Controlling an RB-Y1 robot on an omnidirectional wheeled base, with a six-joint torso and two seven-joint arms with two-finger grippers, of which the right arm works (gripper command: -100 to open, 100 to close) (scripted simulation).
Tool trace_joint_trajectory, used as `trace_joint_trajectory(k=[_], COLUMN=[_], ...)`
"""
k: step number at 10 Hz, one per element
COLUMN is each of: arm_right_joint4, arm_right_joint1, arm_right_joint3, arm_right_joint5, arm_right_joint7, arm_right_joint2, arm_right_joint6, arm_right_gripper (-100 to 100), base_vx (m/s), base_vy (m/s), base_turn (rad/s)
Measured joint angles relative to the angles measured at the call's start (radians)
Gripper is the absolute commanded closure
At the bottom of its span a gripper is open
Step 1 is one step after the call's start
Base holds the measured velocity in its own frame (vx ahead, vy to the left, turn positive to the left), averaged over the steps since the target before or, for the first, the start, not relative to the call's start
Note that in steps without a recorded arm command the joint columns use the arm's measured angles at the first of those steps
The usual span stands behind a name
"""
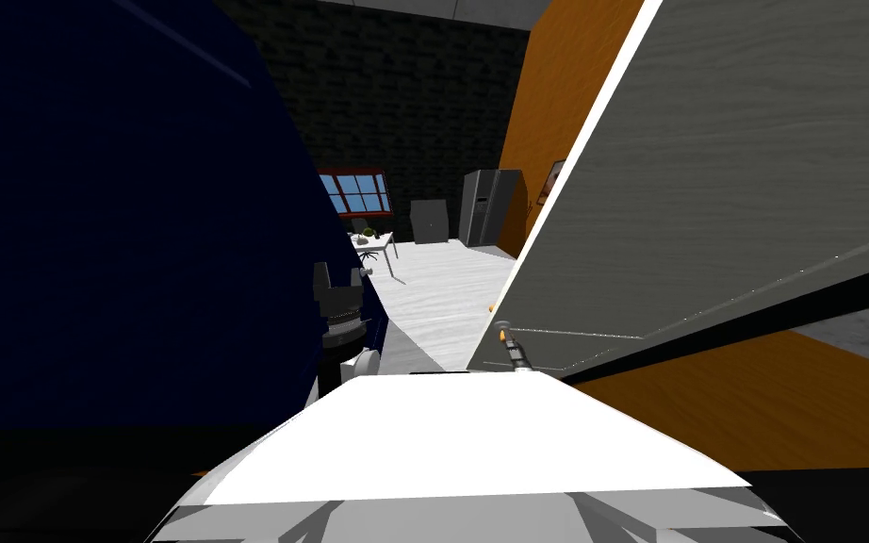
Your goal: Push the door open
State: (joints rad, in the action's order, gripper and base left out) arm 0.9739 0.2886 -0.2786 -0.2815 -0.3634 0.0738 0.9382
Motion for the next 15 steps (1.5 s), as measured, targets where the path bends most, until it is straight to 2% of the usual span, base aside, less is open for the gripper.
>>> trace_joint_trajectory(k=[15], arm_right_joint4=[-0.061], arm_right_joint1=[-0.088], arm_right_joint3=[0.069], arm_right_joint5=[0.141], arm_right_joint7=[0.376], arm_right_joint2=[0.010], arm_right_joint6=[-0.038], arm_right_gripper=[100], base_vx=[0.051], base_vy=[-0.001], base_turn=[-0.058])
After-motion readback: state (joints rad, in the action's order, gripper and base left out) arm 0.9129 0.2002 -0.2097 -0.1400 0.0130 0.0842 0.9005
